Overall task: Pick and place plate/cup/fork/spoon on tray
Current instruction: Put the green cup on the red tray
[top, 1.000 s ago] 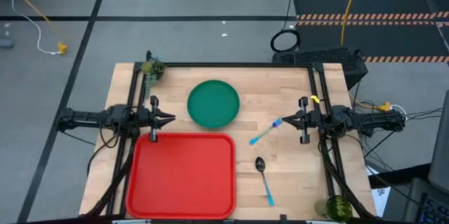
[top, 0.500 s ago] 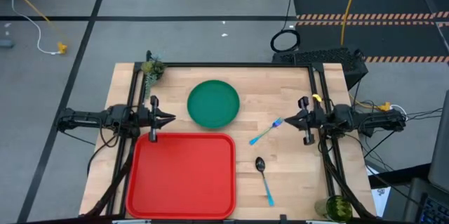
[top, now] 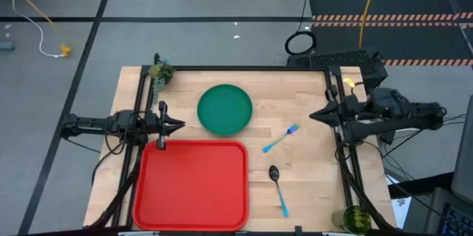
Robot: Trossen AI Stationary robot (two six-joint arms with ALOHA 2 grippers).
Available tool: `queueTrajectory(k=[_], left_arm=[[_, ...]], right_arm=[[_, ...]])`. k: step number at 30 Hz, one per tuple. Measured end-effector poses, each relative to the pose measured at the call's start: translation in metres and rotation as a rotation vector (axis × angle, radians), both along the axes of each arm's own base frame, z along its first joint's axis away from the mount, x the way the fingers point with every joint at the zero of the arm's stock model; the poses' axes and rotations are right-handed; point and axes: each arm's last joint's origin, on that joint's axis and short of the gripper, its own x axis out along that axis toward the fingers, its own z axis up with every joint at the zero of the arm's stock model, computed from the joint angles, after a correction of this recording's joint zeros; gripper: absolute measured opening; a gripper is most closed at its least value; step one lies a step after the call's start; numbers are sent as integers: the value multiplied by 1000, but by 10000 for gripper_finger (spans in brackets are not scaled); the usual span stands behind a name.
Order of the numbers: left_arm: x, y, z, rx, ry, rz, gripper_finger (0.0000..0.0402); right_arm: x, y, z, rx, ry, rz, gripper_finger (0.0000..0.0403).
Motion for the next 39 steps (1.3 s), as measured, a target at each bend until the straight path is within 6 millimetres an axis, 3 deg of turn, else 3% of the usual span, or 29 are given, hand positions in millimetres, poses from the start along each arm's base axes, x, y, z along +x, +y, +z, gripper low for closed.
queueTrajectory(k=[7,17,26,34,39], left_arm=[[0,0,0,4,2,0,42],[0,0,0,-21,1,-1,42],[0,0,0,-65,0,-3,42],[0,0,0,-97,-1,-4,42],[0,0,0,-112,-2,-5,42]], right_arm=[[16,1,58,46,204,-9,0],[20,12,95,242,485,-10,0],[28,43,92,376,794,2,0],[38,98,78,356,1114,24,0],[30,141,70,268,1249,63,0]])
